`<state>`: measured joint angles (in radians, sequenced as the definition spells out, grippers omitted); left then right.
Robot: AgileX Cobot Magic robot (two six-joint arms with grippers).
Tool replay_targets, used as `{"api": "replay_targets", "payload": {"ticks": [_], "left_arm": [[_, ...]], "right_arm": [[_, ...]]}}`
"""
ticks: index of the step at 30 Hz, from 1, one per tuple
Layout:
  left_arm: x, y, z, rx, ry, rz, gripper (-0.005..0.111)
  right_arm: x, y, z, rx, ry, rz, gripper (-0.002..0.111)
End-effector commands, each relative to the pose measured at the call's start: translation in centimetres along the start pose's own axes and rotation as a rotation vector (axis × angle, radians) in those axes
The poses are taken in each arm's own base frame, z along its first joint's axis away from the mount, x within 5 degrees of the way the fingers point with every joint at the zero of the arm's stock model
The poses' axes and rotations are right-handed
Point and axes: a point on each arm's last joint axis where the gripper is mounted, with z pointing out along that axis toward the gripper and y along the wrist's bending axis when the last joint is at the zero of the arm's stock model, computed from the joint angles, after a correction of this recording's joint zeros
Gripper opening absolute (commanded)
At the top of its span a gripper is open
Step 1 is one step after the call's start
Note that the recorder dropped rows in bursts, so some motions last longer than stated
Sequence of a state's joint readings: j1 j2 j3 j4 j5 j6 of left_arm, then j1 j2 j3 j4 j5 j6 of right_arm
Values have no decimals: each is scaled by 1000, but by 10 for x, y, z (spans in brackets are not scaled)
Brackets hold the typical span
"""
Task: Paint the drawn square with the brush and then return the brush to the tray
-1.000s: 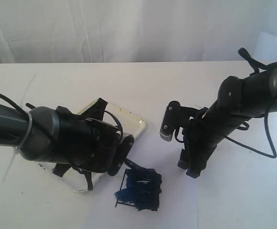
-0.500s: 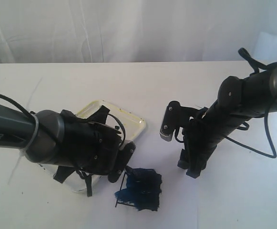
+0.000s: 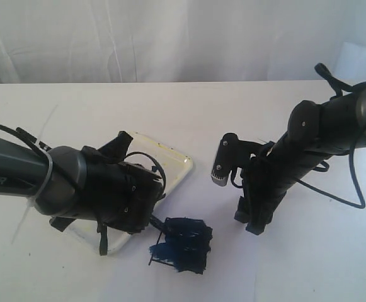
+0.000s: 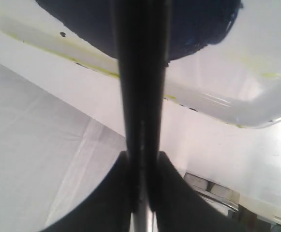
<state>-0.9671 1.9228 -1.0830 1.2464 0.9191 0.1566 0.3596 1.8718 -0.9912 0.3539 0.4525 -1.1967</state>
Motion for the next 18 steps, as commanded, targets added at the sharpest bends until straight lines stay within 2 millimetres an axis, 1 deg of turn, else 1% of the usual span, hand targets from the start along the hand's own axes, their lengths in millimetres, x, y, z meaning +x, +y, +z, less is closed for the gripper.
{"api": "replay_targets", "payload": {"ticks": [1,4,7,9,14,18], "left_arm": [[5,2,-3,-20,-2,-10,0],[12,5,-8,-34,-9,-81,0],[17,7,-12,-43,-12,-94,0],[17,7,-12,-40,-13,-97,0],[9,2,-7,-8,-13,-58,0],[11,1,0,11,6,-58,0]], "right_arm": [[2,0,2,2,9,-14,63],[2,0,2,2,9,-14,63],[2,0,2,2,9,-14,63],[2,0,2,2,9,-14,63],[2,0,2,2,9,-14,63],[2,1,2,-2,11,-14,63]]}}
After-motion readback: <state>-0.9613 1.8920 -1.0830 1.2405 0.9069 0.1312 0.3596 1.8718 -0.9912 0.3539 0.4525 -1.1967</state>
